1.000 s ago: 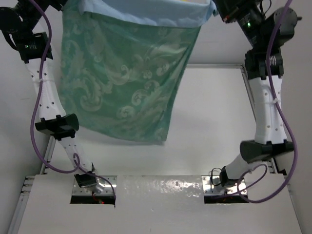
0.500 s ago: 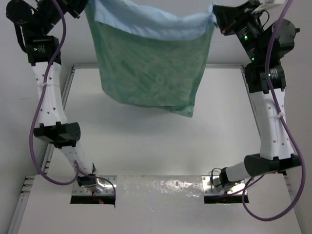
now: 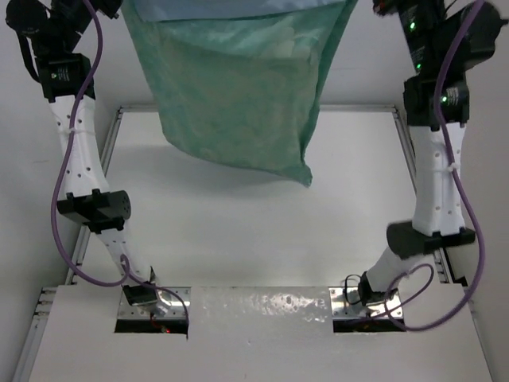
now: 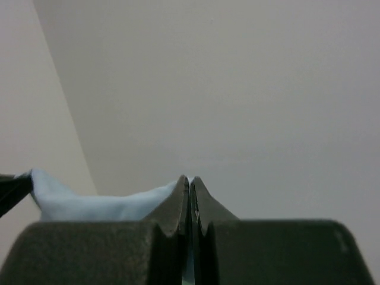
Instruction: Put the pillow into the pillowcase
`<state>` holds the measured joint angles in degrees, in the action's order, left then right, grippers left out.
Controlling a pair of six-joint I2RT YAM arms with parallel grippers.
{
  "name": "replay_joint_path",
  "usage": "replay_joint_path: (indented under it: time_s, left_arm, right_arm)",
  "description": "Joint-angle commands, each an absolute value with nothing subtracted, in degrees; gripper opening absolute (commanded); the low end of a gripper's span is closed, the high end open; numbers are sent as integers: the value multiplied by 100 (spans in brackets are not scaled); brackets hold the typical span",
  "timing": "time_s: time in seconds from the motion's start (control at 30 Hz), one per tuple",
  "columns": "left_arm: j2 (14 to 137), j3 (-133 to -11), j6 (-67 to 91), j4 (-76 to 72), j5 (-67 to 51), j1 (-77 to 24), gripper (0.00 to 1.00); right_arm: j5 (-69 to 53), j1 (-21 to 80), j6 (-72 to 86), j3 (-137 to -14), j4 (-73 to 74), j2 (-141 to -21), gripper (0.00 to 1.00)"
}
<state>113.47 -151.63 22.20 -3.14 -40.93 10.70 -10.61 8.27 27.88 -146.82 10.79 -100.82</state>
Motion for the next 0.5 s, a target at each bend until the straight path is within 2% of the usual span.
replay_joint_path:
  time_s: [0.0, 0.03, 0.07, 0.1, 0.13, 0.2, 0.23, 0.33, 0.47]
  left_arm:
    - [10687, -14495, 2030, -512, -3921, 1046, 0]
    - [10714, -14397, 2082, -388, -3816, 1055, 0]
    - [10818, -14362, 2100, -404, -3745, 1055, 0]
    - [10863, -14370, 2257, -491, -3762, 1029, 0]
    - [10889, -14361, 2354, -745, -3770, 1020, 0]
    - [10951, -14388, 2513, -931, -3675, 967, 0]
    - [10995, -14422, 2522, -1001, -3613, 923, 0]
    - [11293, -14520, 2268, -1028, -3289, 433, 0]
    - [11934, -14861, 1926, -1484, -2954, -481, 0]
  right_arm:
    - [-775, 773, 2811, -11908, -519, -8790, 0]
    - [-617, 773, 3013, -11257, -1154, -8650, 0]
    - [-441, 747, 2919, -11372, -647, -8796, 0]
    - [-396, 738, 2770, -12522, -198, -9102, 0]
    - [-361, 721, 2699, -13081, 102, -9793, 0]
    - [-335, 624, 2716, -13978, 238, -10237, 0]
    - [-221, 598, 2611, -14036, 159, -10318, 0]
    - [961, 248, 2242, -13083, -804, -9759, 0]
    - [1834, -675, 2110, -13446, -905, -9711, 0]
